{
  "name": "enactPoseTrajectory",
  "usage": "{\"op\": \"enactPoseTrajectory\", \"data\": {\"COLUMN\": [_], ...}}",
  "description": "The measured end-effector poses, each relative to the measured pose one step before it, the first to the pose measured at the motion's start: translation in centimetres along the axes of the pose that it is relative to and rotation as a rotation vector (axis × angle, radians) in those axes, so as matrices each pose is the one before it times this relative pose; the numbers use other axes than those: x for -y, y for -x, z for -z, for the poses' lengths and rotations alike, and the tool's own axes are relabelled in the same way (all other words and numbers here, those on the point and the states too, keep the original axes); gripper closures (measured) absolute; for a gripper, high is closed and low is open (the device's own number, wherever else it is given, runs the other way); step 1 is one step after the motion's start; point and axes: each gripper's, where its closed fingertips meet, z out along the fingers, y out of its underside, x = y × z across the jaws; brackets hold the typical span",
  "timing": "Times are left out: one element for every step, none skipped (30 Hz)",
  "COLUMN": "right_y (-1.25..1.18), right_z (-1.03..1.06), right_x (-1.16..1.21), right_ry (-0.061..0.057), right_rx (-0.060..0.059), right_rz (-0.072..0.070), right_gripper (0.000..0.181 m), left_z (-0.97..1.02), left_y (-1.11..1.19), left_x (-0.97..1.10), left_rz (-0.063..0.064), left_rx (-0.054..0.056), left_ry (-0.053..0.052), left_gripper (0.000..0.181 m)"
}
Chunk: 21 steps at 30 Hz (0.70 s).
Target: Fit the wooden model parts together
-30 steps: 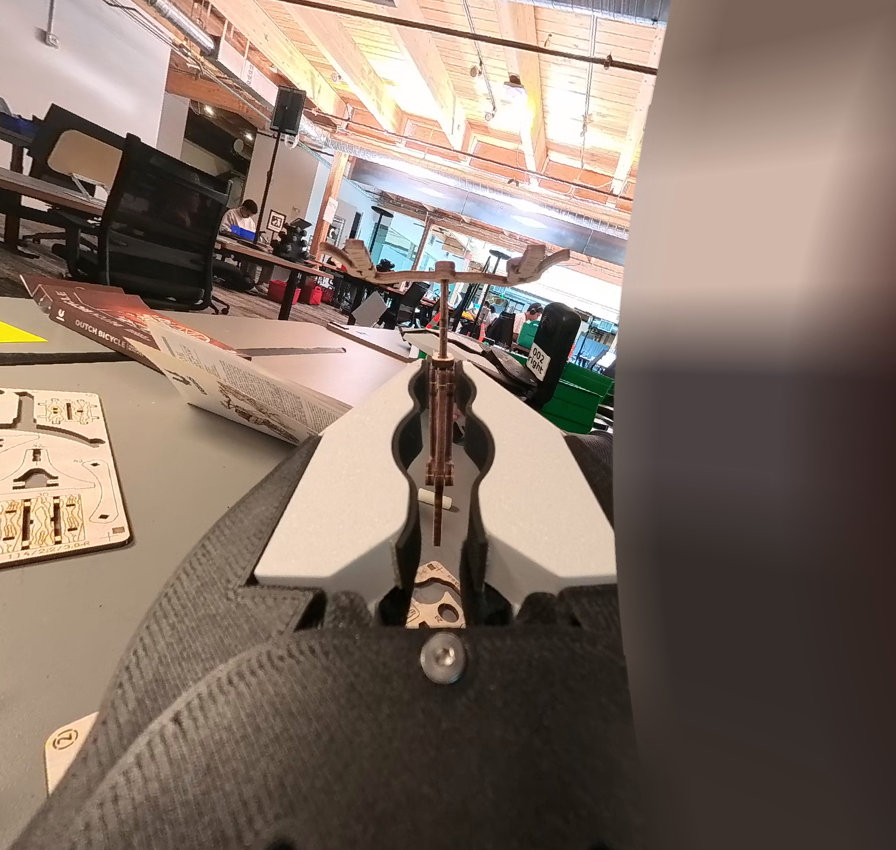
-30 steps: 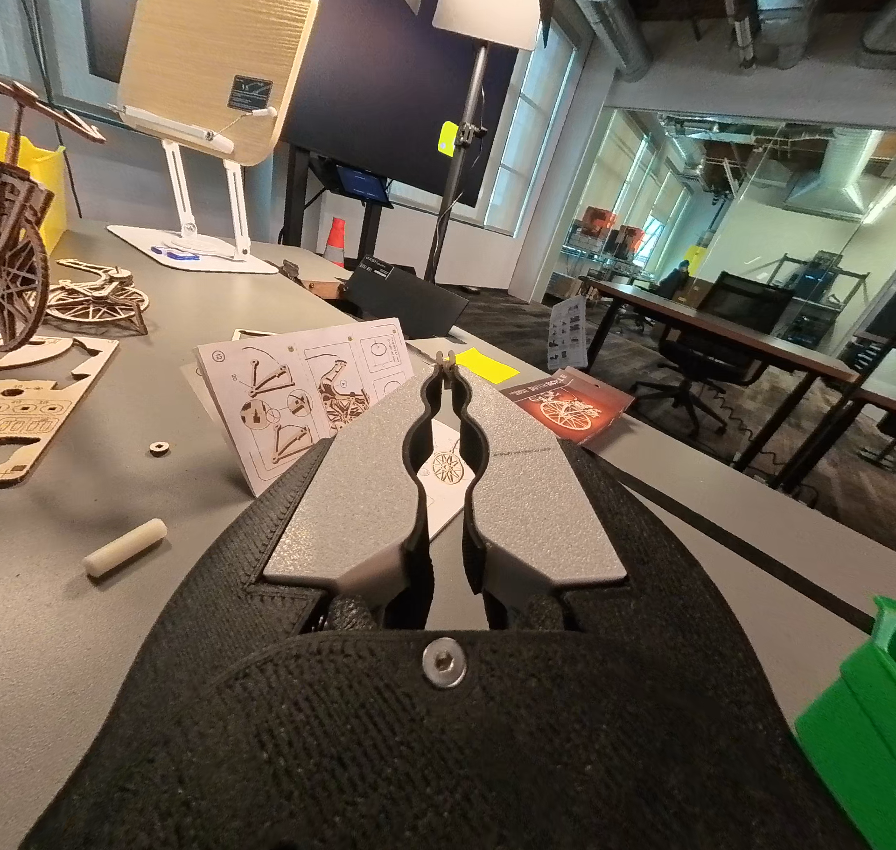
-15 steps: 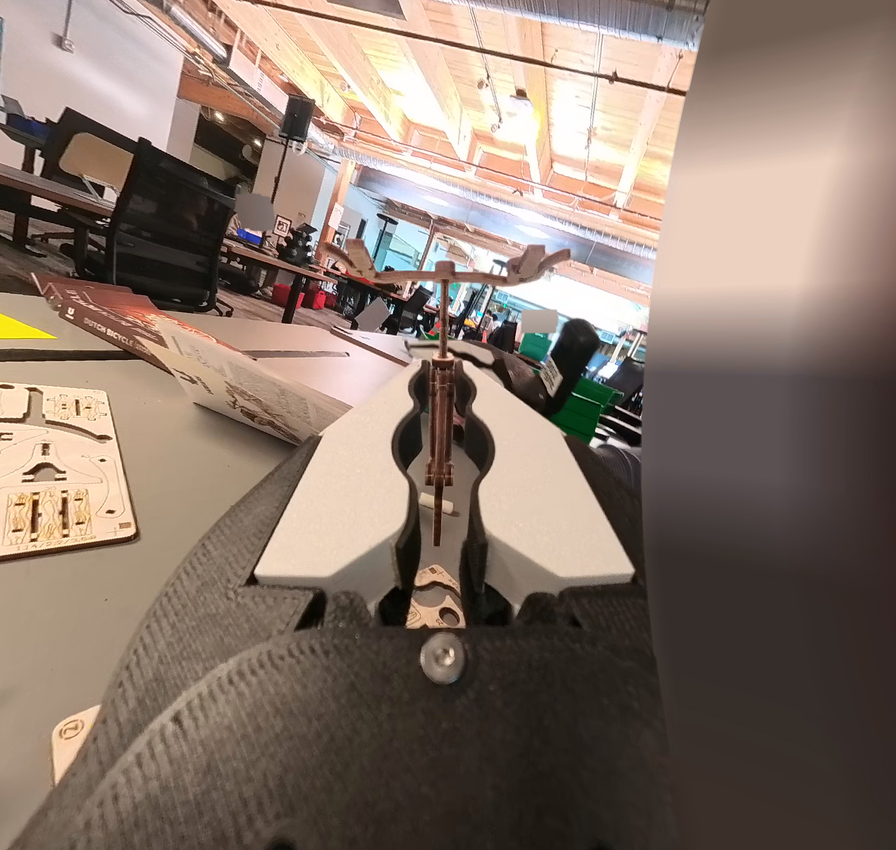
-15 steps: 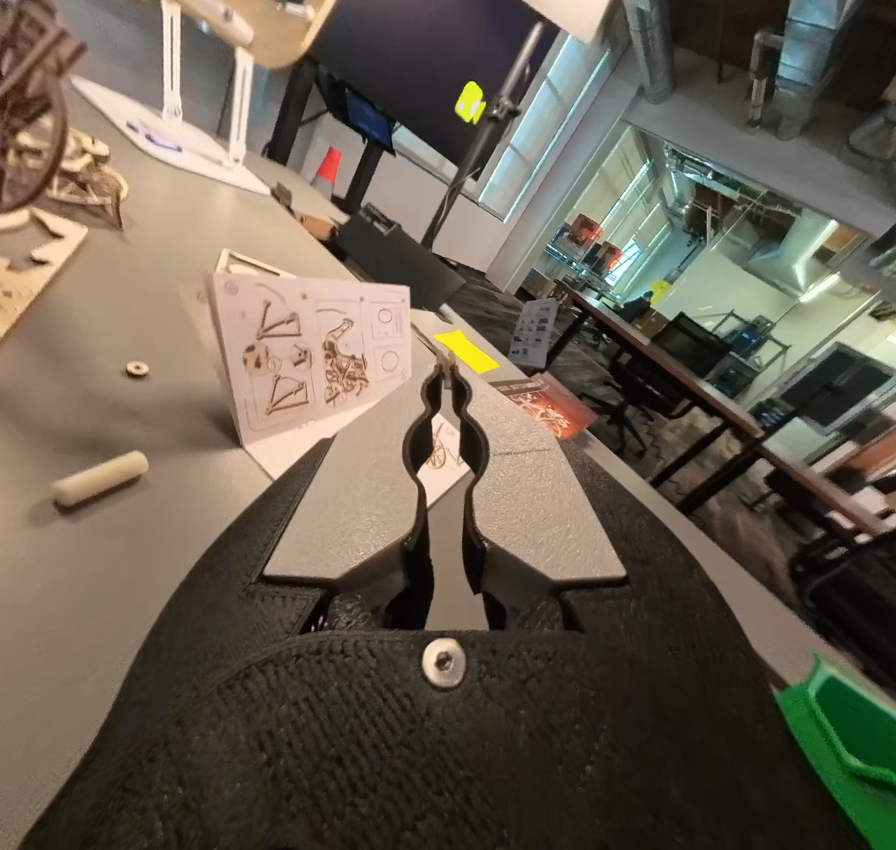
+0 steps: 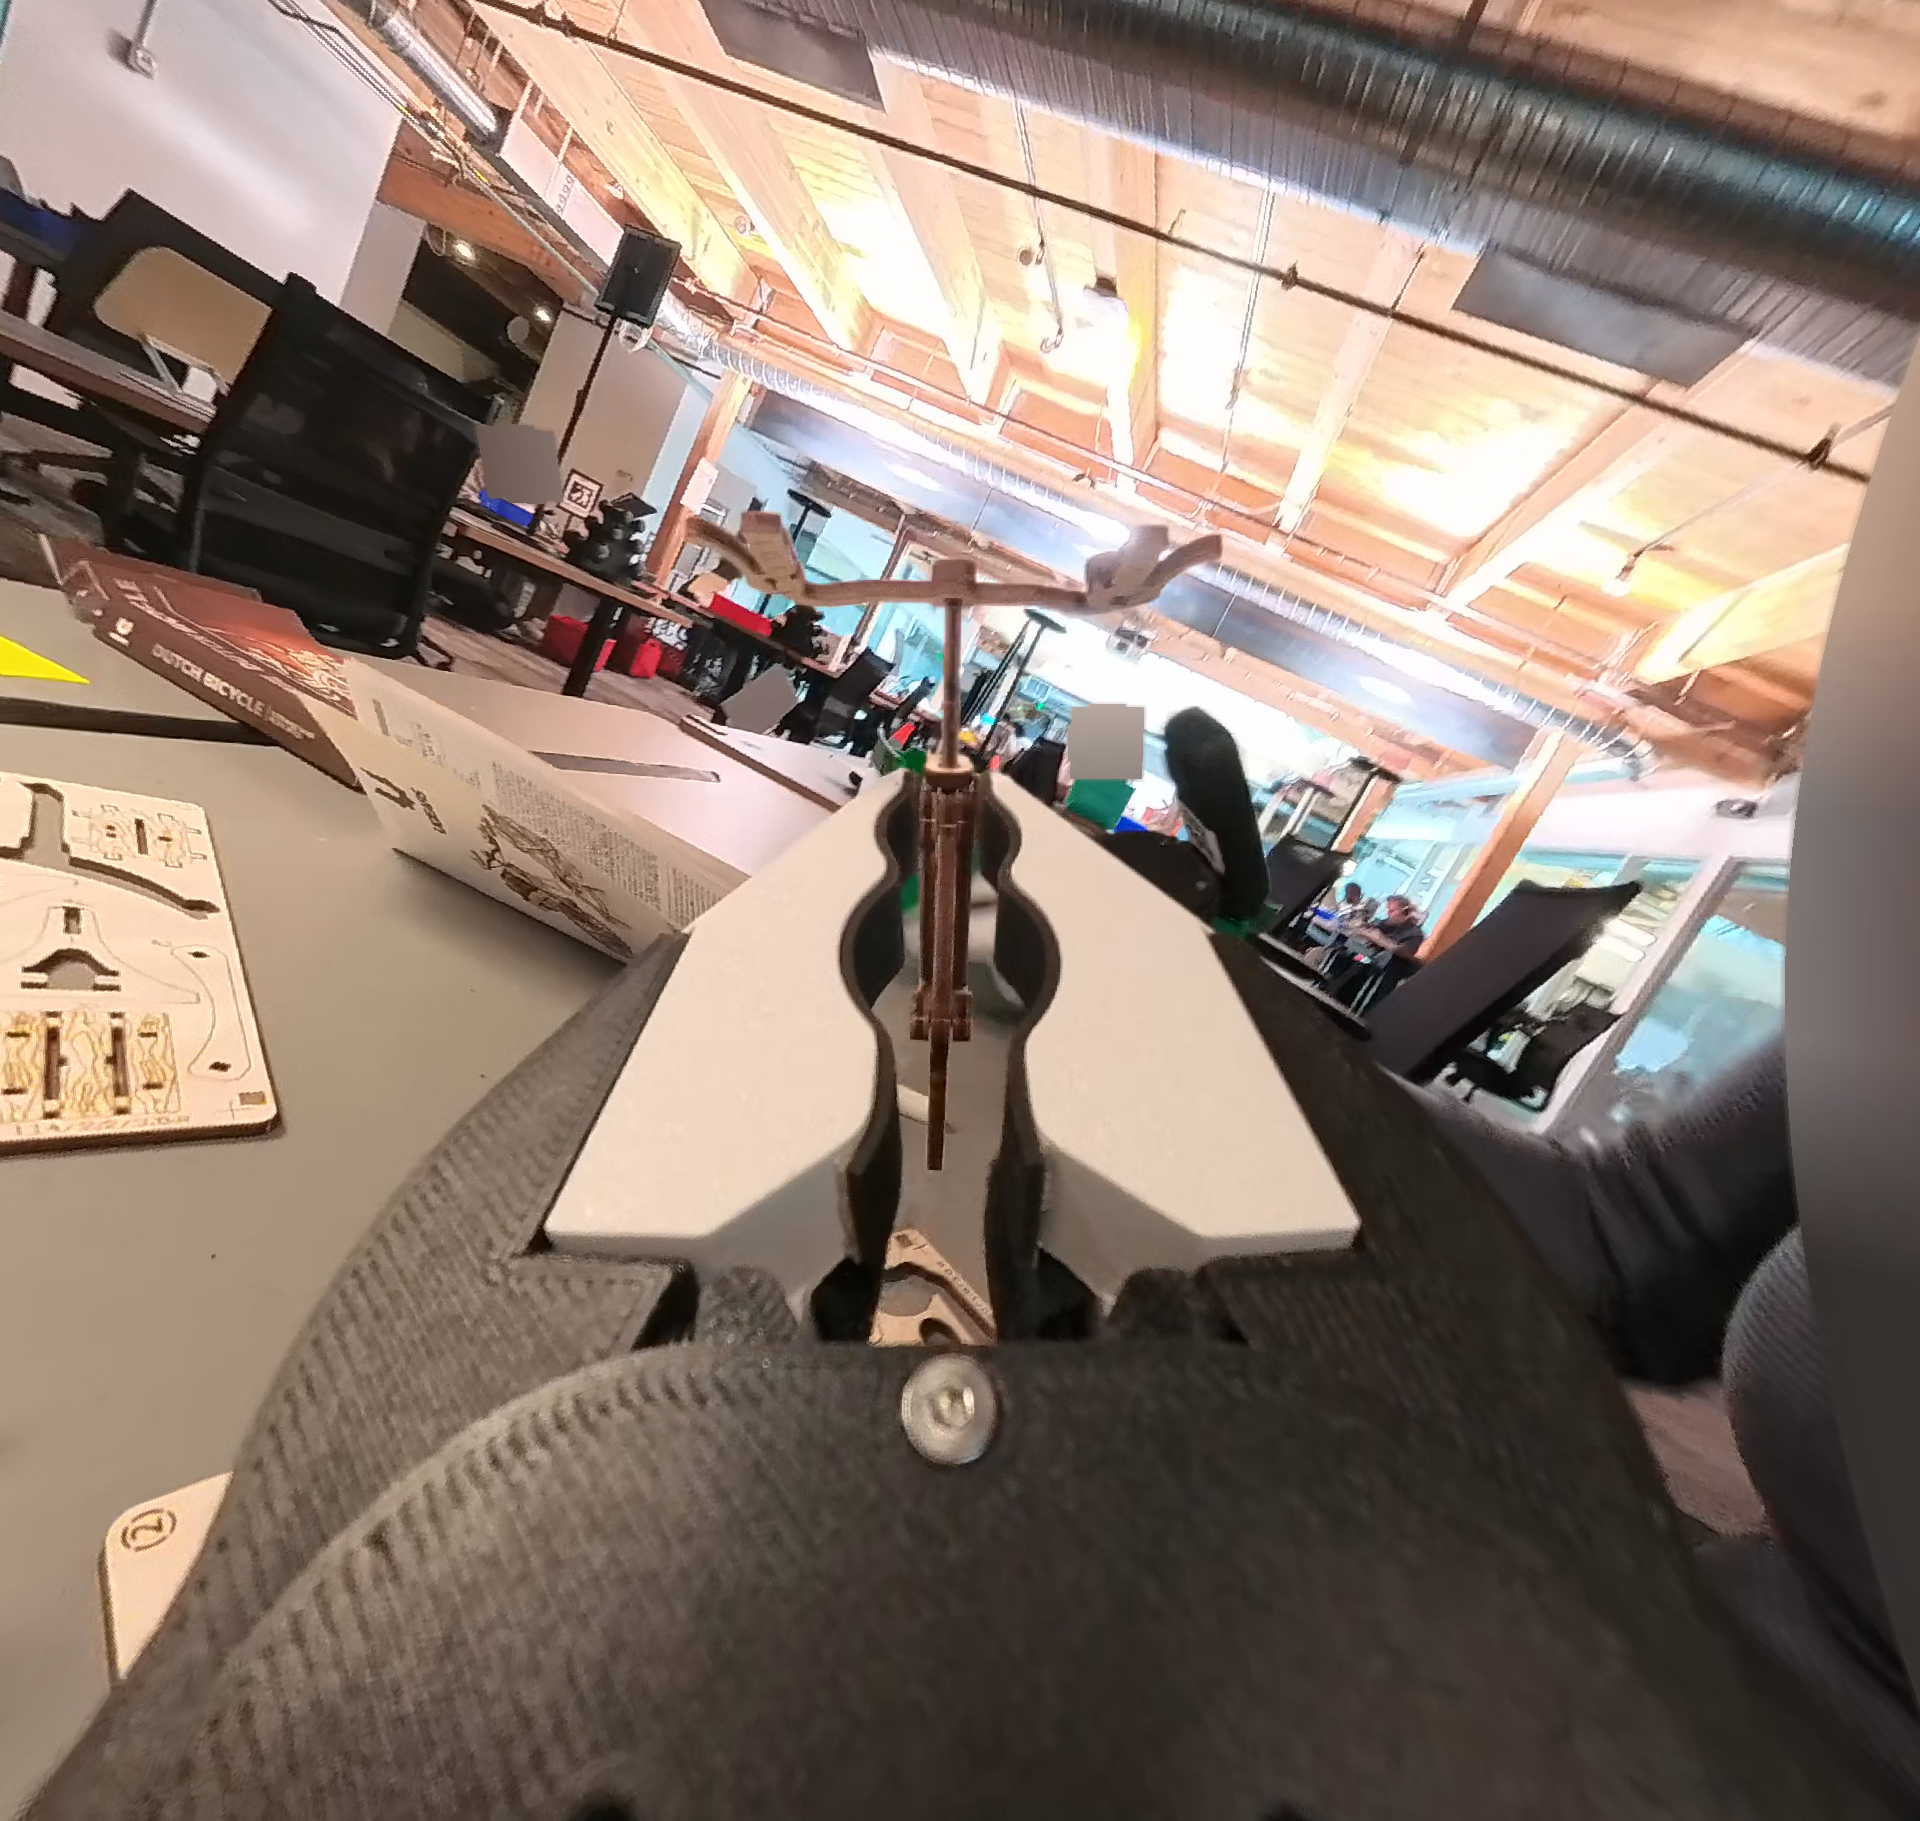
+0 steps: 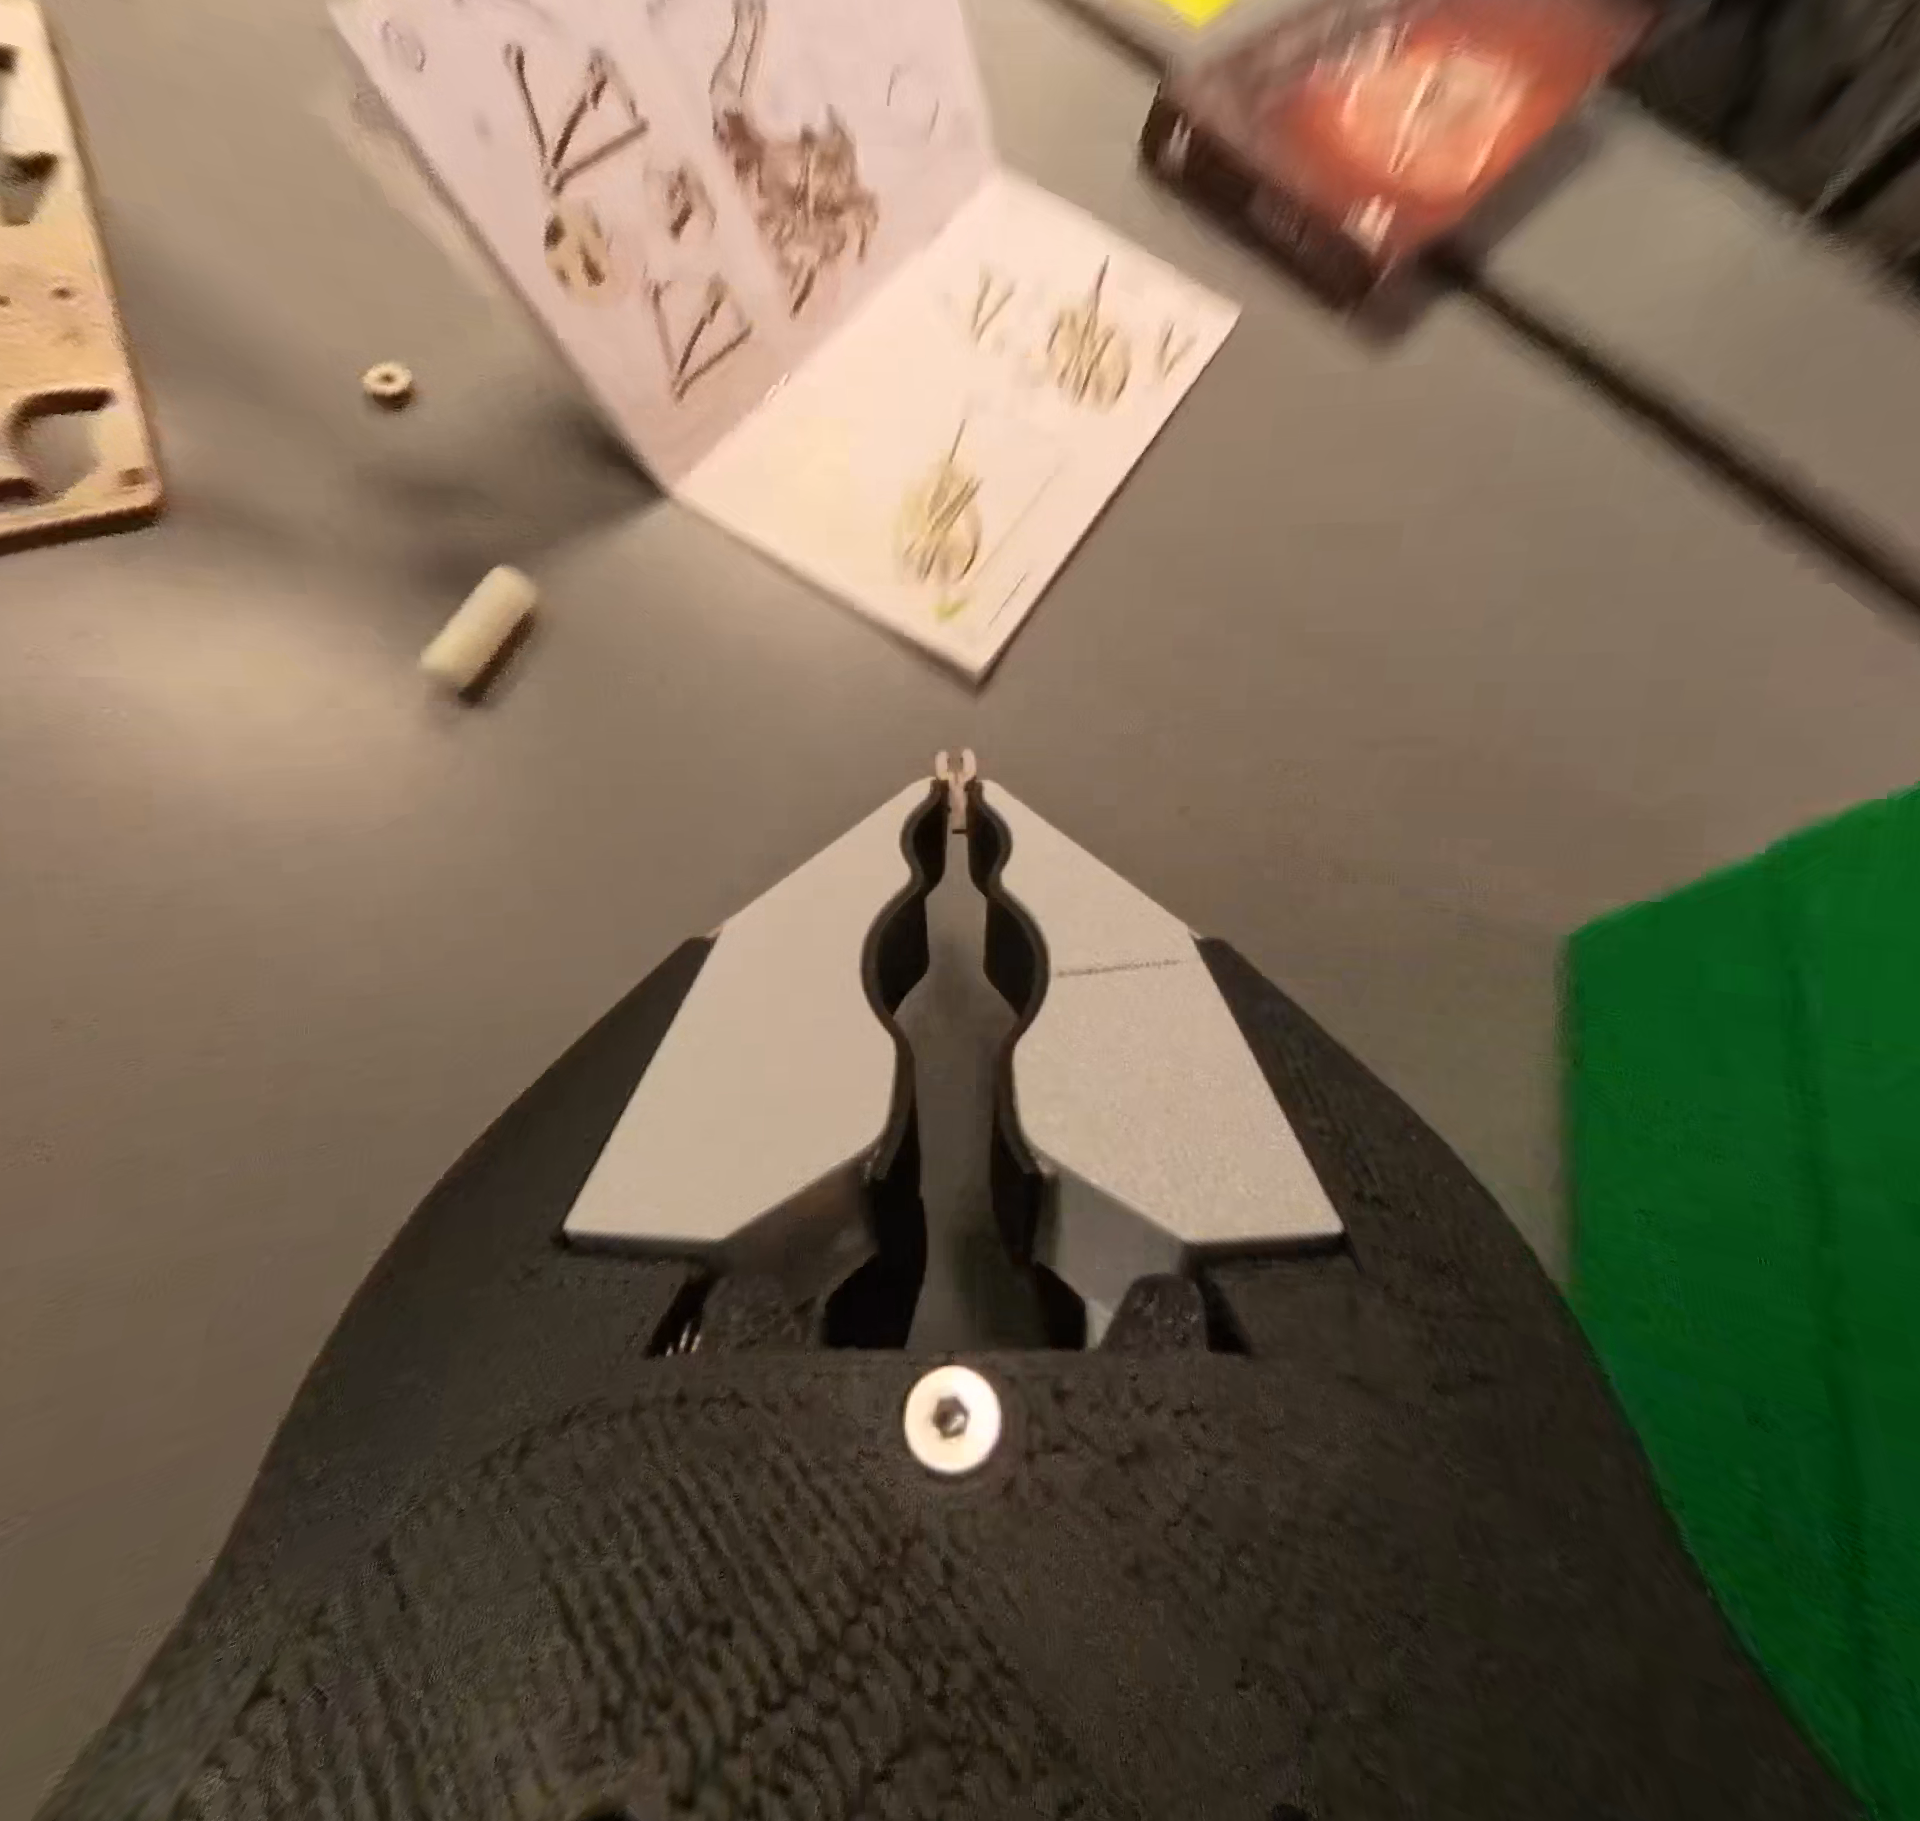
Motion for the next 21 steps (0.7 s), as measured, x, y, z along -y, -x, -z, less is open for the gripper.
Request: {"op": "enactPoseTrajectory", "data": {"right_y": [0.696, 0.644, 0.519, 0.469, 0.414, 0.372, 0.316, 0.306, 0.246, 0.228, 0.177, 0.181, 0.277, 0.206, 0.027, -0.021, -0.091, -0.105, 0.03, 0.364, 0.928], "right_z": [0.567, 0.511, 0.452, 0.352, 0.213, 0.105, 0.069, 0.07, 0.043, -0.023, -0.062, -0.062, -0.074, -0.07, -0.056, -0.008, 0.023, 0.09, 0.229, 0.413, 0.536], "right_x": [-0.817, -0.701, -0.583, -0.548, -0.596, -0.534, -0.316, -0.146, -0.135, -0.208, -0.26, -0.166, -0.012, 0.022, 0.016, -0.017, -0.093, -0.159, 0.051, 0.598, 1.363], "right_ry": [0.0409, 0.0319, 0.0253, 0.0261, 0.0348, 0.0384, 0.0301, 0.0225, 0.0217, 0.0256, 0.0282, 0.0198, 0.0076, 0.0047, 0.0054, 0.0044, 0.0074, 0.0137, 0.0068, -0.0214, -0.0603], "right_rx": [0.0365, 0.0274, 0.0147, 0.01, 0.0102, 0.0141, 0.0146, 0.0142, 0.0121, 0.0121, 0.0107, 0.0098, 0.015, 0.0135, 0.0076, 0.0063, -0.0008, -0.0083, -0.0124, -0.0092, 0.0056], "right_rz": [-0.0555, -0.0367, -0.0136, 0.0066, 0.0112, 0.0062, 0.0046, 0.01, 0.0141, 0.0122, 0.0093, 0.011, 0.009, -0.0025, -0.0103, -0.0051, 0.001, -0.0005, -0.005, -0.0049, 0.0005], "right_gripper": [0.18, 0.18, 0.18, 0.18, 0.18, 0.18, 0.18, 0.18, 0.178, 0.171, 0.164, 0.156, 0.151, 0.143, 0.137, 0.132, 0.127, 0.119, 0.111, 0.105, 0.105], "left_z": [0.021, -0.001, -0.002, -0.005, -0.011, -0.001, 0.016, 0.002, 0.015, -0.016, -0.001, 0.006, 0.039, 0.026, -0.002, -0.034, -0.045, -0.039, -0.036, -0.063, -0.104], "left_y": [-0.053, -0.06, -0.043, -0.026, -0.061, -0.044, -0.045, -0.055, -0.06, -0.068, -0.096, -0.084, -0.053, -0.08, -0.131, -0.159, -0.177, -0.186, -0.179, -0.219, -0.312], "left_x": [-0.001, -0.03, -0.006, -0.02, -0.027, -0.017, -0.001, -0.009, -0.03, -0.049, -0.094, -0.115, -0.073, 0.009, 0.066, 0.083, 0.073, 0.061, 0.066, 0.071, 0.03], "left_rz": [0.0053, 0.0033, -0.0005, 0.0005, 0.0016, 0.0014, 0.0024, 0.0033, 0.0049, 0.0047, 0.001, -0.0024, -0.0061, -0.0064, -0.0028, 0.001, 0.0017, -0.0012, -0.0035, -0.0023, -0.0011], "left_rx": [-0.0066, -0.0048, -0.0024, -0.0014, -0.0034, -0.0028, -0.0022, -0.0028, -0.0038, -0.004, -0.005, -0.002, 0.0027, 0.0016, -0.0029, -0.0054, -0.0062, -0.0051, -0.0036, -0.0058, -0.0109], "left_ry": [0.0009, 0.0026, 0.0006, 0.0009, 0.0019, 0.0011, 0.0006, 0.0015, 0.0037, 0.0067, 0.0105, 0.0124, 0.0089, 0.0032, -0.0004, -0.001, -0.0008, -0.0013, -0.0017, -0.002, -0.0003], "left_gripper": [0.173, 0.172, 0.172, 0.172, 0.172, 0.172, 0.172, 0.172, 0.172, 0.172, 0.172, 0.172, 0.172, 0.172, 0.172, 0.172, 0.172, 0.172, 0.172, 0.172, 0.172]}}
